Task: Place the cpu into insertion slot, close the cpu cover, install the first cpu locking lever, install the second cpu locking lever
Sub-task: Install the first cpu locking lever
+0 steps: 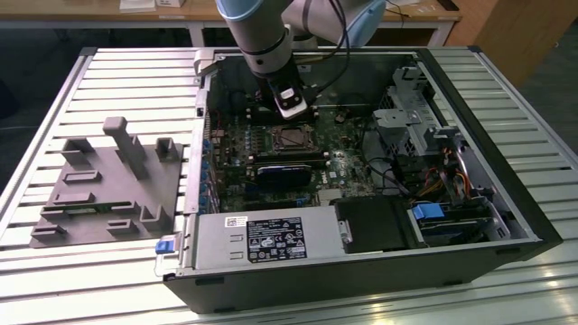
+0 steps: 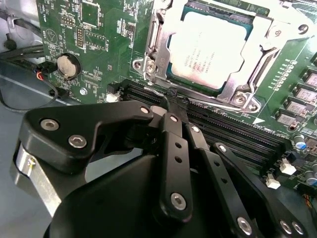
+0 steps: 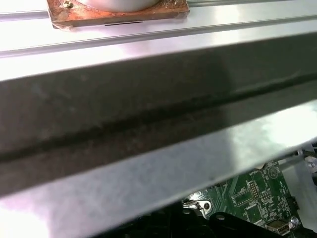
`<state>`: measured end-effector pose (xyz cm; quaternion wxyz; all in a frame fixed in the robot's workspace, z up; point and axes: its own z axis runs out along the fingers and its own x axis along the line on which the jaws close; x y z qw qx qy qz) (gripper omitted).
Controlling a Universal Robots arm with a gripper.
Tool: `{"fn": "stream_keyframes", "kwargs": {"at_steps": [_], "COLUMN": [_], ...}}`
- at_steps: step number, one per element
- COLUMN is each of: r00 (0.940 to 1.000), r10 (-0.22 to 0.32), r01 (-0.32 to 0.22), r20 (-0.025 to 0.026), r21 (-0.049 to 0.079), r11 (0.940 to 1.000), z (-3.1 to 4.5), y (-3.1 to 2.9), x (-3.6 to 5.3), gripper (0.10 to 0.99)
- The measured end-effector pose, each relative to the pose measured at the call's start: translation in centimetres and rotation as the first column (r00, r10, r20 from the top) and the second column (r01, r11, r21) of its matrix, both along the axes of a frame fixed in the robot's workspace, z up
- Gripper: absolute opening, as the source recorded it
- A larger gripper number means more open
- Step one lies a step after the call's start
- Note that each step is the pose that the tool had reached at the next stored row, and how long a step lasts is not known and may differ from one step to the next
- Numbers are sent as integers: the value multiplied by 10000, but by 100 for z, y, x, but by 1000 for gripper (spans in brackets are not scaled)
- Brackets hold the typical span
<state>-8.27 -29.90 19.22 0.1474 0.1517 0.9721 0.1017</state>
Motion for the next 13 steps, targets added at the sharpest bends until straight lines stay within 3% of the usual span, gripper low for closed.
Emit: {"fn": "stream_keyframes", "kwargs": {"at_steps": [13], "r00": [9999], "r10": [-138], "r01": [138], "r20": [-4], "r21": [-4], "r11": [9999], "z": [-39], "y": [-1], "x": [-1], "gripper": [102]}}
